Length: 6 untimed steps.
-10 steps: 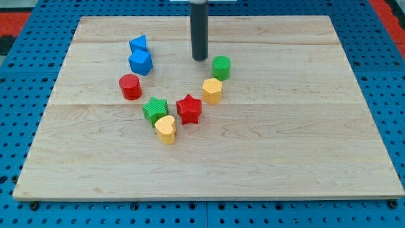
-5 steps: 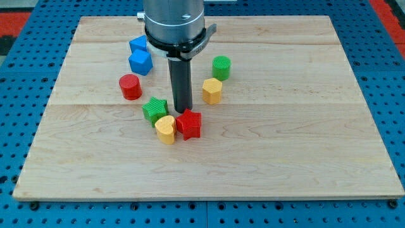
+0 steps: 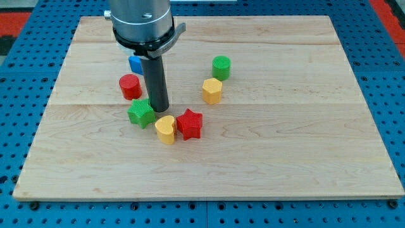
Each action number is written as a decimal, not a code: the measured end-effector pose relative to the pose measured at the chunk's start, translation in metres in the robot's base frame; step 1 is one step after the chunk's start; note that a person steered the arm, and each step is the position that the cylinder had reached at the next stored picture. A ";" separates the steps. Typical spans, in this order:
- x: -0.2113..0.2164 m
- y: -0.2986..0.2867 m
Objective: Move the green star below the red circle
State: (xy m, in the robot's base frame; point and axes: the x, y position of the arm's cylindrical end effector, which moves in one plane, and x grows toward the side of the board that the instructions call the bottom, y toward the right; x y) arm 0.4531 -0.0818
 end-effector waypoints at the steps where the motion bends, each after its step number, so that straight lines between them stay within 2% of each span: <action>1: -0.004 -0.017; 2: -0.025 0.045; 4: -0.011 0.056; 5: -0.007 0.134; 6: 0.064 0.182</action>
